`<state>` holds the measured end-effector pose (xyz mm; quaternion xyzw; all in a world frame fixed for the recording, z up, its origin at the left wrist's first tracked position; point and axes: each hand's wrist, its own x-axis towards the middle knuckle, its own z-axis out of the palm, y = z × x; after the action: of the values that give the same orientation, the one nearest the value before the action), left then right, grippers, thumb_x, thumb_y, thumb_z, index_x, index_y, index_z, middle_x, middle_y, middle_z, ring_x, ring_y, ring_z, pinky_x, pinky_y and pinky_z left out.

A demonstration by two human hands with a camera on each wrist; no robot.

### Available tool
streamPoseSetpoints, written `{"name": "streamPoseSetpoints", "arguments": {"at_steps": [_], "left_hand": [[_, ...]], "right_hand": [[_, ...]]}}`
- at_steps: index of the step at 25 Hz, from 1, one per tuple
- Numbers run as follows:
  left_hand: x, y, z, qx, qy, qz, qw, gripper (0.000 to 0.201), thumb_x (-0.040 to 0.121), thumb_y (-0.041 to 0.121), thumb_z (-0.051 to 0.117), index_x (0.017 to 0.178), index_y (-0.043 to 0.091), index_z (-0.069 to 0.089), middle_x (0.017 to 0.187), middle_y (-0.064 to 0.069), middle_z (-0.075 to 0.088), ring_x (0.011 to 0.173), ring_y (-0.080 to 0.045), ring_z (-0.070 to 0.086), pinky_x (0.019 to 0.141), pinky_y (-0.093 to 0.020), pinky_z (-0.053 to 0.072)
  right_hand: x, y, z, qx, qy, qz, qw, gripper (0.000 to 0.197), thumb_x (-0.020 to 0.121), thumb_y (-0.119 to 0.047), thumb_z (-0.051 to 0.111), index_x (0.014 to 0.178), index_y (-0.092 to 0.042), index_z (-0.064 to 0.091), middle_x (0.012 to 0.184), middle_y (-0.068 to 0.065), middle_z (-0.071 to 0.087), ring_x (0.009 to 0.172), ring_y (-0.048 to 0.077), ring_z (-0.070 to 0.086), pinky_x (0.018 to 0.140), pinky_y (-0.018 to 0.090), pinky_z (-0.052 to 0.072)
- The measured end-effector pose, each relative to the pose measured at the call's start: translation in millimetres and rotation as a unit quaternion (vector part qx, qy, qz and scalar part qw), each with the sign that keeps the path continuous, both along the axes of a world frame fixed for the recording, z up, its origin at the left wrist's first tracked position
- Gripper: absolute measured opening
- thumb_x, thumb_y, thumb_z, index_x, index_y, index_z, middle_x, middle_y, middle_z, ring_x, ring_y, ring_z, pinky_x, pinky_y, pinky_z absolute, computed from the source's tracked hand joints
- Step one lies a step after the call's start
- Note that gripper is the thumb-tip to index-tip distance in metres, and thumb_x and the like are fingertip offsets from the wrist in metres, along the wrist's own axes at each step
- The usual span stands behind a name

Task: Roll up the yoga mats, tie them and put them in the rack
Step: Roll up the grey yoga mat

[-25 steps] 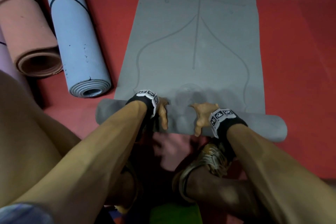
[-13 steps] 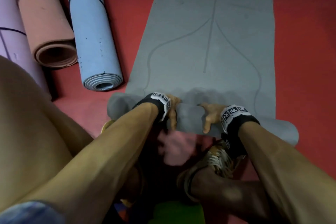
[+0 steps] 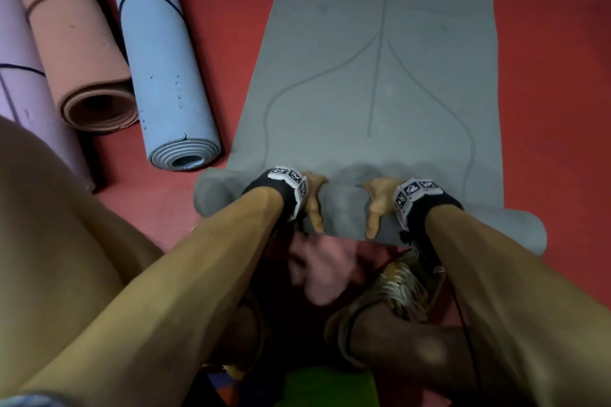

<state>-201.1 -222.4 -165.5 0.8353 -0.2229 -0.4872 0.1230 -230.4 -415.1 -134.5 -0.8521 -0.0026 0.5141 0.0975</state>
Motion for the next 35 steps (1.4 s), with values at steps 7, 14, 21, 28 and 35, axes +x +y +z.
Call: {"name": "streamPoseSetpoints", "arguments": {"at_steps": [7, 14, 21, 28, 35], "left_hand": [[-4, -1, 1, 0.011, -0.019, 0.0, 1.0, 0.101, 0.022, 0.049, 0.09, 0.116, 0.039, 0.053, 0.097, 0.011, 0.07, 0.088, -0.017, 0.07, 0.081, -0.036, 0.059], [20, -4, 16, -0.011, 0.174, 0.023, 0.984, 0.056, 0.043, 0.02, 0.097, 0.095, 0.02, 0.076, 0.097, -0.006, 0.076, 0.089, -0.033, 0.073, 0.082, -0.058, 0.057], [7, -5, 3, 0.011, 0.07, 0.033, 0.997, 0.093, 0.04, 0.038, 0.096, 0.124, 0.025, 0.057, 0.114, 0.002, 0.068, 0.104, -0.021, 0.064, 0.094, -0.038, 0.053], [-1, -5, 3, 0.014, 0.033, 0.028, 0.999, 0.083, 0.038, 0.043, 0.094, 0.113, 0.029, 0.062, 0.103, 0.005, 0.071, 0.096, -0.021, 0.068, 0.087, -0.037, 0.057], [17, -5, 3, 0.015, 0.207, 0.12, 0.971, 0.081, 0.029, 0.027, 0.099, 0.105, 0.021, 0.074, 0.111, -0.004, 0.072, 0.102, -0.033, 0.068, 0.09, -0.054, 0.054]], "right_hand": [[4, -3, -12, 0.049, 0.056, -0.064, 0.995, 0.105, 0.042, -0.017, 0.097, 0.137, -0.022, 0.051, 0.125, 0.0, 0.063, 0.118, 0.025, 0.059, 0.089, 0.031, 0.052], [-30, -1, -11, -0.053, -0.114, 0.057, 0.99, 0.12, 0.052, -0.049, 0.091, 0.149, -0.028, 0.024, 0.141, 0.008, 0.047, 0.131, 0.033, 0.045, 0.103, 0.045, 0.033], [0, 0, -1, 0.018, 0.011, -0.017, 1.0, 0.112, 0.03, -0.029, 0.094, 0.133, -0.029, 0.051, 0.116, 0.003, 0.07, 0.101, 0.029, 0.069, 0.084, 0.044, 0.059], [0, -5, -10, 0.051, 0.059, -0.074, 0.994, 0.104, 0.045, -0.015, 0.095, 0.139, -0.021, 0.051, 0.13, 0.001, 0.063, 0.12, 0.029, 0.06, 0.093, 0.035, 0.052], [-48, -24, -2, -0.054, -0.129, 0.061, 0.988, 0.124, 0.049, -0.052, 0.09, 0.151, -0.032, 0.022, 0.147, 0.005, 0.043, 0.135, 0.03, 0.04, 0.102, 0.045, 0.029]]}}
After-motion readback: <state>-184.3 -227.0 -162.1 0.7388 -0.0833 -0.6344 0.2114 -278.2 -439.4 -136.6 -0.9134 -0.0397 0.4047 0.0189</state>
